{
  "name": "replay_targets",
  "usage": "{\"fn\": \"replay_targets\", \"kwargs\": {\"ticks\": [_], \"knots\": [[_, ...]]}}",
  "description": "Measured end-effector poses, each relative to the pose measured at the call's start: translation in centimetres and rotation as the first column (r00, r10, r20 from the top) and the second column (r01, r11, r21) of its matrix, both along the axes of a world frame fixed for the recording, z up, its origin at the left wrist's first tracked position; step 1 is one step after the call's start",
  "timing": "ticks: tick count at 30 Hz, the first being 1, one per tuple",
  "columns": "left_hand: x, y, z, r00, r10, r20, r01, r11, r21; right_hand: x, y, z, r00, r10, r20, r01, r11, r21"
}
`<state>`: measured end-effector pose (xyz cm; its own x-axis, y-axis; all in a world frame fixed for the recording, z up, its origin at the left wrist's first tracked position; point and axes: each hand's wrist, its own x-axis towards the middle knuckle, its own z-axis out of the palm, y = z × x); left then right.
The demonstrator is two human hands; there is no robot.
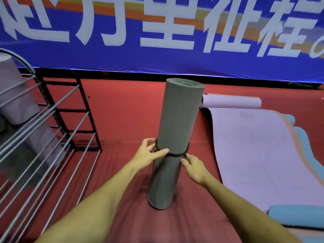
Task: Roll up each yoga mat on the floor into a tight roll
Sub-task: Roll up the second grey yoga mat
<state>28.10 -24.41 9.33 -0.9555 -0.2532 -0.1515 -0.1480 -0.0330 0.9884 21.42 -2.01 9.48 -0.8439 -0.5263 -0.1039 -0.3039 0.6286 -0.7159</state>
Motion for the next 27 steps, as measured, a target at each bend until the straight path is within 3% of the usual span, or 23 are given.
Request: {"fn": "replay_targets", "kwargs": {"ticks": [4, 9, 13, 17, 22, 24, 27], "knots": [[0.4, -0.8, -2.7, 1.000, -0.011, 0.010, 0.013, 0.973, -0.229, 2.2, -1.1, -1.4, 0.991, -0.001, 0.136, 0.038, 0.961, -0.274], [0.6, -0.9, -3.0, 0.989, 0.139, -0.052, -0.147, 0.961, -0.235, 4.2, -2.9, -2.1, 0.970, 0.116, 0.214, -0.028, 0.926, -0.376], [1.0, -1.3, -2.8, 0.968, 0.237, -0.079, -0.248, 0.945, -0.212, 4.8, -3.6, -2.7, 0.969, 0.097, 0.228, 0.002, 0.917, -0.399], [1.9, -1.8, 1.2, 0.957, 0.264, -0.124, -0.279, 0.953, -0.122, 5.5, -3.4, -1.7, 0.991, 0.031, 0.133, 0.019, 0.933, -0.360], [3.6, -4.8, 11.5, 0.938, 0.241, -0.249, -0.278, 0.952, -0.127, 8.0, -5.1, 1.1, 0.995, -0.093, -0.041, 0.075, 0.941, -0.330], [5.3, -5.7, 16.5, 0.919, 0.233, -0.318, -0.289, 0.947, -0.140, 9.3, -6.7, 4.1, 0.975, -0.175, -0.135, 0.126, 0.943, -0.309], [9.3, -6.8, 23.2, 0.882, 0.214, -0.420, -0.302, 0.940, -0.157, 11.7, -9.3, 9.4, 0.932, -0.248, -0.265, 0.125, 0.905, -0.406]]}}
